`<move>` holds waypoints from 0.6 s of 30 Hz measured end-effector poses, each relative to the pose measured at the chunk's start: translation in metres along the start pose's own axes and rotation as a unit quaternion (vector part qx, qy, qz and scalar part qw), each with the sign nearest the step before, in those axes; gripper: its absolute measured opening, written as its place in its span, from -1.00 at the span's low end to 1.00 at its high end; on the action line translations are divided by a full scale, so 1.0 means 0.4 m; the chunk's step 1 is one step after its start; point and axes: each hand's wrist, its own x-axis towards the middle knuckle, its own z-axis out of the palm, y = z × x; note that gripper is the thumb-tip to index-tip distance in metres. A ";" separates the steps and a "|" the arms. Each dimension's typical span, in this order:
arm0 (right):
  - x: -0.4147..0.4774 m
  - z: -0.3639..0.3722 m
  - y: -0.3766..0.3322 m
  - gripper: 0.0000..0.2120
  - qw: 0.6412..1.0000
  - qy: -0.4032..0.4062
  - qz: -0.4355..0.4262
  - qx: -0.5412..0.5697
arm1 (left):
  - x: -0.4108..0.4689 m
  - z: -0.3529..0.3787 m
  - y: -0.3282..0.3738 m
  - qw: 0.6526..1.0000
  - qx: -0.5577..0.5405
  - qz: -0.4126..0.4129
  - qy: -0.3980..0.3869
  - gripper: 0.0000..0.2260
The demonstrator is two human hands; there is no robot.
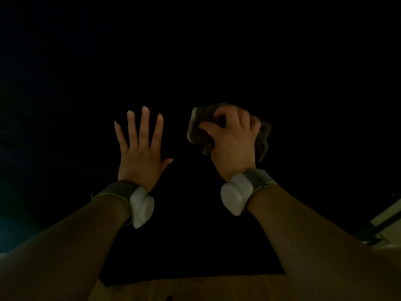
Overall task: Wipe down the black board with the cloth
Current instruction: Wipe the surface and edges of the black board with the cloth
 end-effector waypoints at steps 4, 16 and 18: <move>-0.061 0.036 0.005 -0.82 0.998 -0.065 0.001 -0.019 | 0.001 -0.018 0.008 1.000 -0.008 -0.006 -0.006 -0.07; -0.183 0.071 0.005 -0.68 0.992 -0.120 -0.031 0.019 | -0.079 0.023 0.007 0.999 -0.039 0.003 -0.031 -0.13; -0.182 0.056 0.012 -0.78 0.989 -0.143 -0.035 0.033 | -0.076 0.031 0.009 0.999 -0.029 0.000 -0.031 -0.09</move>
